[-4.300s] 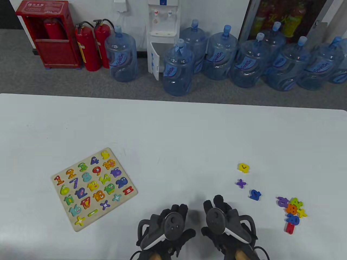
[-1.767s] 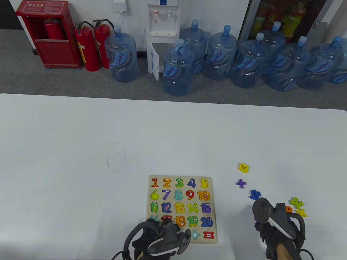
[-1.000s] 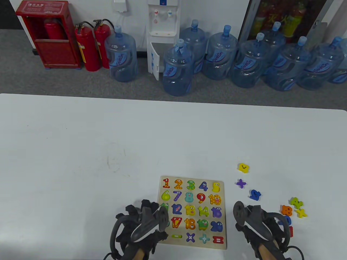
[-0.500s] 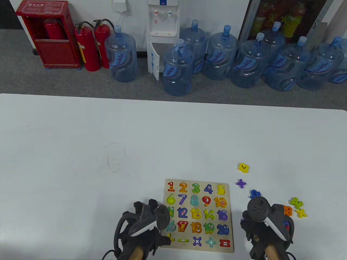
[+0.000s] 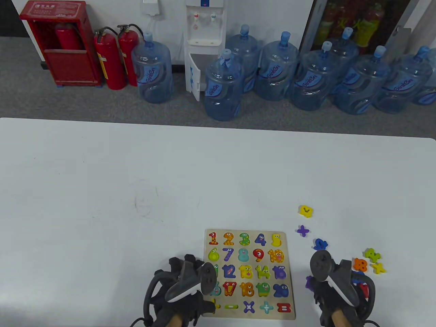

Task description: Hold math block puzzle and insert math blocks into matching slots

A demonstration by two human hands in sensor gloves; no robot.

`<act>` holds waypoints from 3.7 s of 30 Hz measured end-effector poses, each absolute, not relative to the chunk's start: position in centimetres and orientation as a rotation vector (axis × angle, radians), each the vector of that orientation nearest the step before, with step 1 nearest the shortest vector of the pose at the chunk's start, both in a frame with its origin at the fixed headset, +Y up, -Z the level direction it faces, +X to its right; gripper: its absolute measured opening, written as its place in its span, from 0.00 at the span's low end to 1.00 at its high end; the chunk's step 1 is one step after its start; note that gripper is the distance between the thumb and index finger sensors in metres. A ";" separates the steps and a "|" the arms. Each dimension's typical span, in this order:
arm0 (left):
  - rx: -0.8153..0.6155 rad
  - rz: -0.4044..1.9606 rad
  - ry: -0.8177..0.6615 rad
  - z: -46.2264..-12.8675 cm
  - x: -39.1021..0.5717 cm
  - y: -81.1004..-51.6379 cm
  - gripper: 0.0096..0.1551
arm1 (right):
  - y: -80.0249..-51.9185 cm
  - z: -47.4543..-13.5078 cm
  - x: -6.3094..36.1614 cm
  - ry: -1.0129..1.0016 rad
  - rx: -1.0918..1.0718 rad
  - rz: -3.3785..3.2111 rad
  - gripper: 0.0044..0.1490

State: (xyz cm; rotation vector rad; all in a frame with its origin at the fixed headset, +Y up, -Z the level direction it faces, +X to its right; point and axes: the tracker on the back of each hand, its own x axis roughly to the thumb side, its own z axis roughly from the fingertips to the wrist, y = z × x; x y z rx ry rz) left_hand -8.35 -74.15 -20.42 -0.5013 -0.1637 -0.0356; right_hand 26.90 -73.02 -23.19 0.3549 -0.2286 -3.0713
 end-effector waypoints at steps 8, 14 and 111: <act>-0.296 0.086 -0.127 -21.0 -8.5 -72.9 0.63 | -74.0 -22.7 25.9 -0.358 -0.048 -3.077 0.52; -0.213 0.073 -0.203 -20.9 -8.4 -73.1 0.61 | -74.2 -22.9 25.6 -0.229 -0.040 -3.105 0.40; -0.437 0.050 -0.203 -20.8 -8.4 -74.3 0.59 | -74.1 -23.3 27.6 -0.167 0.149 -3.032 0.44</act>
